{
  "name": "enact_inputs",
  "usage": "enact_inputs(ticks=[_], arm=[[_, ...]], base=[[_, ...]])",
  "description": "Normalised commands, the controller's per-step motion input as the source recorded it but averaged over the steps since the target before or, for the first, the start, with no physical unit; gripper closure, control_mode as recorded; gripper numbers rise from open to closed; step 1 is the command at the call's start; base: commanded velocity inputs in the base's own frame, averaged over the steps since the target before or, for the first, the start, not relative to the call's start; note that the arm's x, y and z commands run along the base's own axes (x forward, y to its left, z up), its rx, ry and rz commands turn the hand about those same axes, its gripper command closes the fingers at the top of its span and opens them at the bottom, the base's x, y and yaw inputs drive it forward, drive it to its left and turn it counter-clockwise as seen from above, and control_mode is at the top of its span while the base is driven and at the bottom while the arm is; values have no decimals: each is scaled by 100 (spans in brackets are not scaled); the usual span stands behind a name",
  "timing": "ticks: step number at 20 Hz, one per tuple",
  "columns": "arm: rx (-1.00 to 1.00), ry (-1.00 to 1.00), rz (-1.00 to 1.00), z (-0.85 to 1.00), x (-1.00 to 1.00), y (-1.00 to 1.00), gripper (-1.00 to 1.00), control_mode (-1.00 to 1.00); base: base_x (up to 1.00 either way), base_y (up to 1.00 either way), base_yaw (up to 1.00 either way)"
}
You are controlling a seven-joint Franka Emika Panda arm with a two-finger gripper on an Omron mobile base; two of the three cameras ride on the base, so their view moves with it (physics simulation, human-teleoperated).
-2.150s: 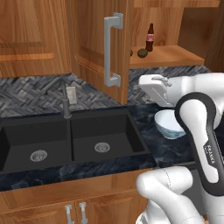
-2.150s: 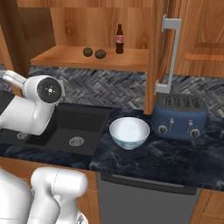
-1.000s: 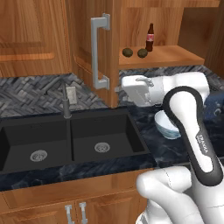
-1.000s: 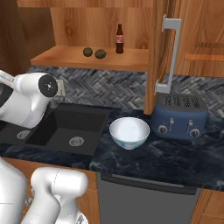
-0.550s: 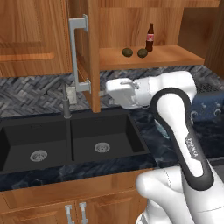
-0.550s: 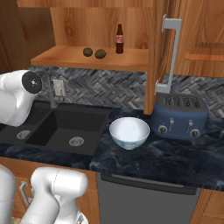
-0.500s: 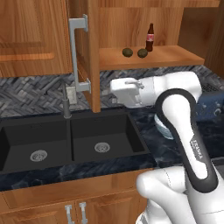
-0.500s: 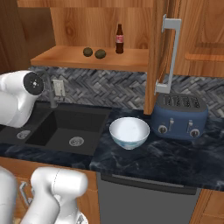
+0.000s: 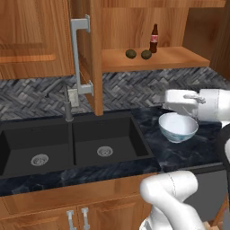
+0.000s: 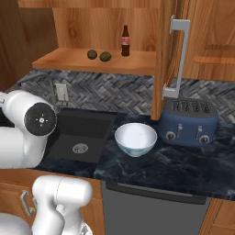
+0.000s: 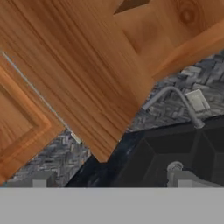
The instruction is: Open the cabinet. Pick the kiwi and kiwi from the cabinet and place them into the bowl. Then close the cabinet.
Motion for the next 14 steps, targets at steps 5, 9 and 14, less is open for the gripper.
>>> enact_inputs(ticks=[5, 9, 14], arm=[[-9, 0, -29, 19, -24, -81, -100, -100], [-5, 4, -33, 39, -8, -72, -100, -100], [-13, 12, -26, 41, 0, -51, -100, -100]], base=[[0, 0, 0], [0, 0, 0], [0, 0, 0]])
